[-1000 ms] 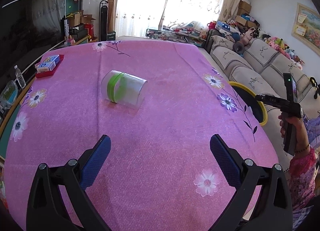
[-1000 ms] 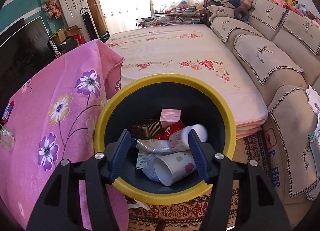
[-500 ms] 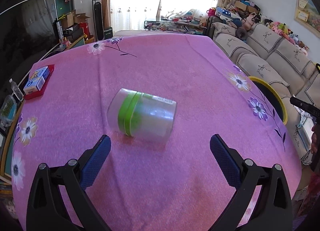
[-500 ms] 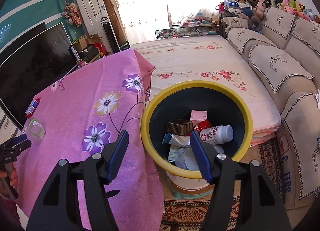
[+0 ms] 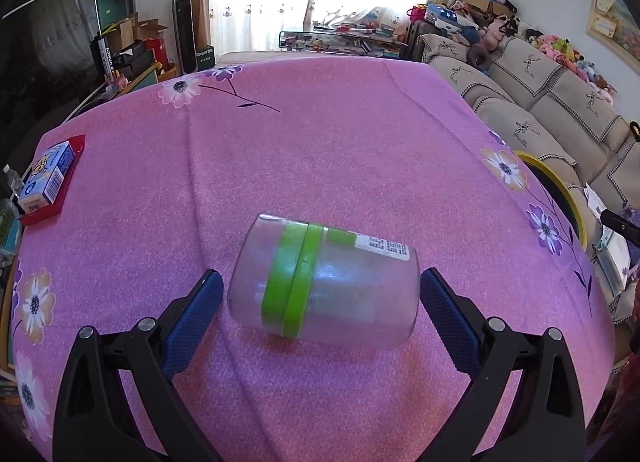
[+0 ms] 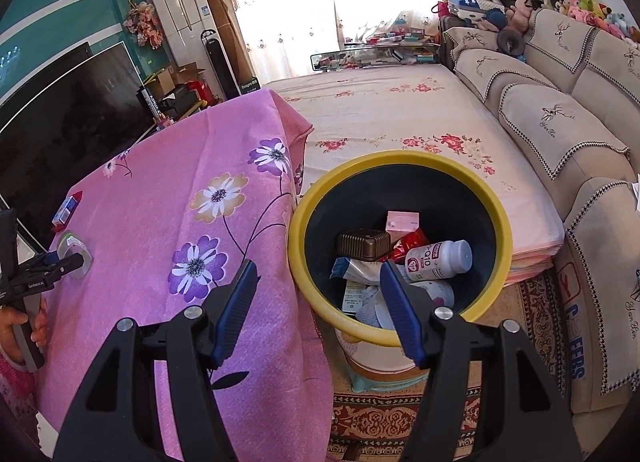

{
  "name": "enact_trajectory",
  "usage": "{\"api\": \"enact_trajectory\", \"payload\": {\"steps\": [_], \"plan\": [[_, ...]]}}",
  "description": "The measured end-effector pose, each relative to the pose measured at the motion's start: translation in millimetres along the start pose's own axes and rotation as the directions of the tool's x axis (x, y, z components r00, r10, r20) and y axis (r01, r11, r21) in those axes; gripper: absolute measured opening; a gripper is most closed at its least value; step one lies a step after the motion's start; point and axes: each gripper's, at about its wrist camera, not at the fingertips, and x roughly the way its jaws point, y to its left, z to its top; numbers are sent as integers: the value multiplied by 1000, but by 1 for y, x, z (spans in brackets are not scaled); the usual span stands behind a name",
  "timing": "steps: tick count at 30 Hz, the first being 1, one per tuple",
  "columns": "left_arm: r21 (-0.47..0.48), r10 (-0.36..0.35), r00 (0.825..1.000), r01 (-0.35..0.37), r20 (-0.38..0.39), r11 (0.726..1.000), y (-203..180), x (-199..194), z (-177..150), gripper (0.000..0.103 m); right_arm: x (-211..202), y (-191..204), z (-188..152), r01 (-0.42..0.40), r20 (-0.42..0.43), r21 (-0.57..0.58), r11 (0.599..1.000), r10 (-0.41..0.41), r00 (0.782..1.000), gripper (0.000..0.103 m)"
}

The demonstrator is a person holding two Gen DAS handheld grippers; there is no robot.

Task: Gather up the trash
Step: 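Grasp the clear plastic cup with green band using the left gripper, then carry the clear cup over the bin and open the left gripper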

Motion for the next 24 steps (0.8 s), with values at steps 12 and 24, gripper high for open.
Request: {"api": "enact_trajectory", "payload": {"steps": [12, 24], "plan": [[6, 18, 1000, -18, -14, 1000, -7, 4, -5, 75, -3, 3, -3, -11, 0, 3, 1000, 11, 1000, 61], [116, -29, 998, 23, 52, 993, -81, -46, -7, 75, -22, -7, -14, 2, 35, 29, 1000, -3, 999, 61]]}}
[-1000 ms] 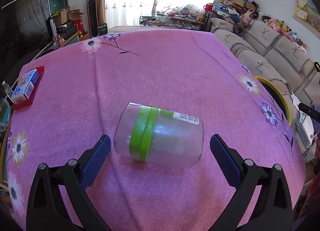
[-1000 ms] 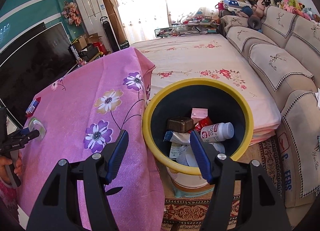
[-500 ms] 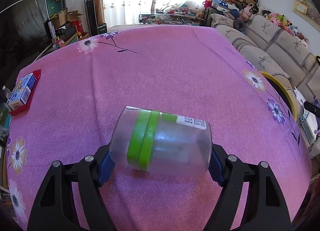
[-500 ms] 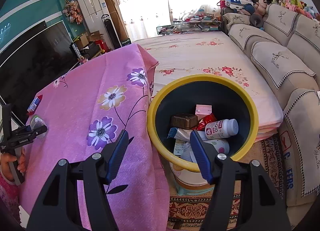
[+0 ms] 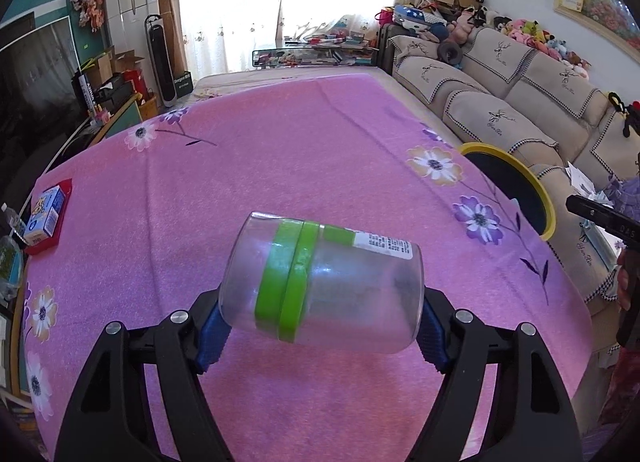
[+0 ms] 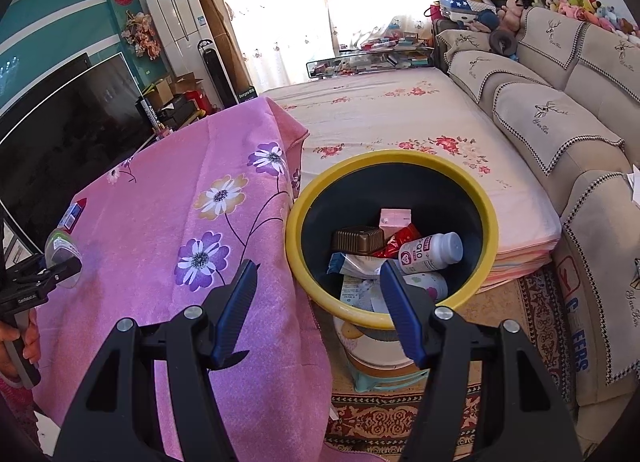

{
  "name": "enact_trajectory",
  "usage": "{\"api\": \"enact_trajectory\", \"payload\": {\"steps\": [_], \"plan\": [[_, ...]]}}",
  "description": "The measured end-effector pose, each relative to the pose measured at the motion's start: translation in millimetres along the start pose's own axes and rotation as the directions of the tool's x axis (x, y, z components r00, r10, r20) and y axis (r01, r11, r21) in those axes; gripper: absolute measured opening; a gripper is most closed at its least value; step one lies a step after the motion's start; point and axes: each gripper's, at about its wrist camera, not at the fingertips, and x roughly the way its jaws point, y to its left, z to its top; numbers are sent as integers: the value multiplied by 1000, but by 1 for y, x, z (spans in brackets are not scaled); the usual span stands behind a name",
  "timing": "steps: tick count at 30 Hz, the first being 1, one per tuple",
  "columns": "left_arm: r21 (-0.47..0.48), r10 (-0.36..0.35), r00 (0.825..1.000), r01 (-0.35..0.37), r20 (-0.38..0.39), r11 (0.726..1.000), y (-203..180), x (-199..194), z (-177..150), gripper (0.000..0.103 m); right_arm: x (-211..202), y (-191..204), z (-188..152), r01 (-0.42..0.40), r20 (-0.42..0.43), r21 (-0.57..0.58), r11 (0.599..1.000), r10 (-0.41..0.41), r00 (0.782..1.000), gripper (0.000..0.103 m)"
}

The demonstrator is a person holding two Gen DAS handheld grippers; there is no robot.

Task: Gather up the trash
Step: 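Carry the clear cup over the bin and open the left gripper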

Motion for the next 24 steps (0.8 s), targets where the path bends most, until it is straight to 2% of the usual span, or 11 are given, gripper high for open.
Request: {"api": "enact_trajectory", "payload": {"steps": [7, 15, 19, 24], "plan": [[72, -88, 996, 86, 16, 994, -68, -7, 21, 75, -22, -22, -7, 33, 31, 19, 999, -33, 999, 61], [181, -189, 982, 187, -3, 966, -159, 12, 60, 75, -50, -64, -17, 100, 83, 80, 992, -107, 991, 61], [219, -236, 971, 236, -27, 947, -205, 35, 82, 76, -58, -88, -24, 120, 90, 124, 985, -131, 987, 61], [260, -244, 967, 256, -76, 931, -256, 80, 107, 76, -64, -114, -33, 148, 85, 167, 975, -164, 983, 61]]}}
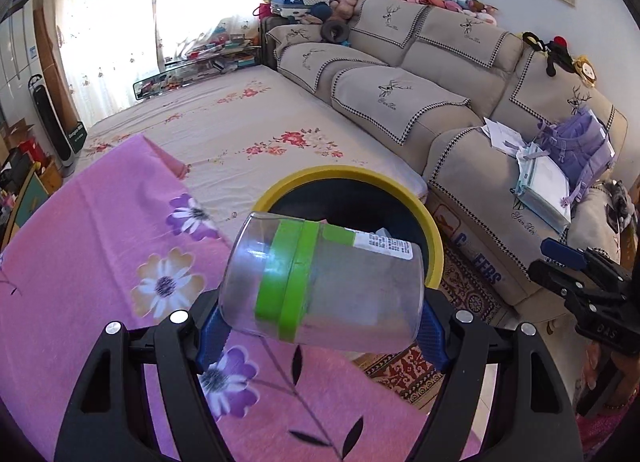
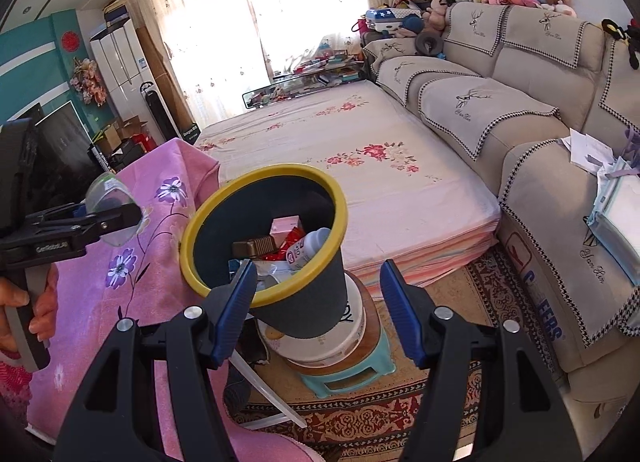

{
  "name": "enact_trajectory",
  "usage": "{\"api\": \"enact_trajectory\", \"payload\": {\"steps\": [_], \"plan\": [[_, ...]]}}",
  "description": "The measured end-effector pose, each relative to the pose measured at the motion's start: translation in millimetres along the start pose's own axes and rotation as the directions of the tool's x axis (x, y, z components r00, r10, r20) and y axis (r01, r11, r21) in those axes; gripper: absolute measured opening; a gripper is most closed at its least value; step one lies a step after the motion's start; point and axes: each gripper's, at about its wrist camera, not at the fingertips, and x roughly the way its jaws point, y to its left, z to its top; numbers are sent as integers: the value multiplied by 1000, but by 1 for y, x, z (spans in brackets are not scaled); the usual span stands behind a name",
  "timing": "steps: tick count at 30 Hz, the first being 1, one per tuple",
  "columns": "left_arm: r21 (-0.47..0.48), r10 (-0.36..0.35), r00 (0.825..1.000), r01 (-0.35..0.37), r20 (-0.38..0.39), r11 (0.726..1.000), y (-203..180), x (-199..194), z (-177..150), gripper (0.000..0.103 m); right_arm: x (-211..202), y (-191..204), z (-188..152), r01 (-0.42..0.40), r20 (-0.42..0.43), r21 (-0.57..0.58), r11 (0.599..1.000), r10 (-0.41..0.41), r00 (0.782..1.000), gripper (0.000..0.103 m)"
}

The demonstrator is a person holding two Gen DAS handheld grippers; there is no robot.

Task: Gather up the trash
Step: 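Carry the clear cup over the bin and open the left gripper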

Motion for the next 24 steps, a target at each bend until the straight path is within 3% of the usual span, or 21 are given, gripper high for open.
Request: {"api": "enact_trajectory", "payload": {"steps": [8, 10, 12, 15, 19, 24], "plan": [[-27, 0, 998, -1, -69, 1000, -7, 82, 33, 76, 0, -23, -6, 31, -10, 44, 999, -30, 999, 61], [-33, 2, 997, -5, -79, 999, -5, 96, 39, 80, 0, -24, -7, 34, -14, 48, 998, -34, 999, 61], [-43, 16, 997, -19, -71, 999, -2, 105, 45, 93, 2, -23, -7, 35, -19, 51, 998, -34, 999, 61], [-52, 25, 998, -28, -63, 998, 6, 107, 51, 93, 2, -17, -7, 26, -24, 45, 999, -25, 999, 61], [-109, -28, 999, 32, 33, 994, 12, 47, 40, 93, -2, -6, -7, -8, -16, 20, 1000, 8, 1000, 62], [-122, 63, 980, -41, 187, 992, 22, -70, -13, 98, -5, 24, -8, -71, -16, -32, 997, 70, 997, 64]]}}
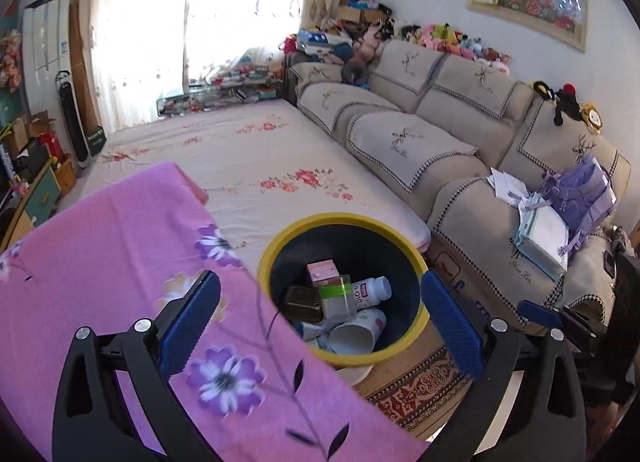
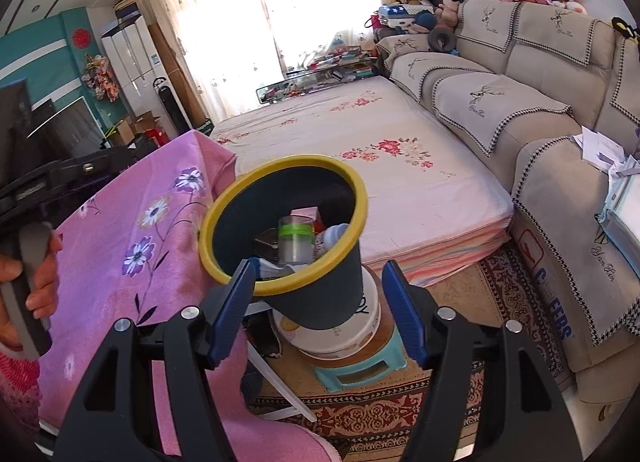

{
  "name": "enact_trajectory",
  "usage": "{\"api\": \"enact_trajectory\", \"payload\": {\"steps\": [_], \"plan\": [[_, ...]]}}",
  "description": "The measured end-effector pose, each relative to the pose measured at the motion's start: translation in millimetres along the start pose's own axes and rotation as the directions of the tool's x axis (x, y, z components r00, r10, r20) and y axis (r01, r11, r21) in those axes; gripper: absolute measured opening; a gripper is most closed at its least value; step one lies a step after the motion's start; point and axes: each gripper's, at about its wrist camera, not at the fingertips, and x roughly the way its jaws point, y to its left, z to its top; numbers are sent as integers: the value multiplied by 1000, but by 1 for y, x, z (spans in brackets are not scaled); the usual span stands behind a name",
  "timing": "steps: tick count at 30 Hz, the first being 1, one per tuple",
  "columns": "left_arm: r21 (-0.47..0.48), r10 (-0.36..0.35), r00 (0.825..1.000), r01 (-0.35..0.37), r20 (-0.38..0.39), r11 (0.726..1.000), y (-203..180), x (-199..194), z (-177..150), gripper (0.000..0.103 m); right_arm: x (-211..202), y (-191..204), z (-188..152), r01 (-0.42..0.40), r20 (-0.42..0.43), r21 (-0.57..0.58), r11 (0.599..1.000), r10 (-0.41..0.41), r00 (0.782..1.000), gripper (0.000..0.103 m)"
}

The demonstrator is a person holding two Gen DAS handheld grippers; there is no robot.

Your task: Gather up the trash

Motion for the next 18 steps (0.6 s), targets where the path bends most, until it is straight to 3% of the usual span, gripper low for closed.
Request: {"api": "enact_trajectory", "payload": {"steps": [3, 5, 7, 9, 11, 13, 18], "plan": [[-83, 96, 994, -91, 54, 992, 28, -67, -34, 98, -3, 26, -1, -44, 3, -47, 998, 44, 999, 67], [-132, 178, 983, -172, 37, 976, 48, -104, -58, 98, -9, 46, -1, -60, 5, -94, 994, 60, 998, 70], [-179, 276, 961, -269, 15, 946, 67, -139, -83, 98, -19, 66, -2, -82, 21, -136, 987, 85, 996, 78], [-218, 369, 929, -358, 11, 908, 82, -174, -106, 98, -34, 82, -2, -108, 43, -169, 980, 117, 992, 95], [-239, 440, 898, -425, 10, 873, 92, -207, -126, 98, -50, 96, -3, -115, 74, -197, 974, 132, 989, 96], [-266, 478, 878, -458, 14, 849, 98, -239, -142, 98, -64, 108, -3, -101, 96, -222, 970, 125, 988, 96], [-354, 525, 850, -477, 49, 805, 108, -305, -173, 98, -100, 129, -6, -68, 153, -272, 960, 113, 982, 96]]}}
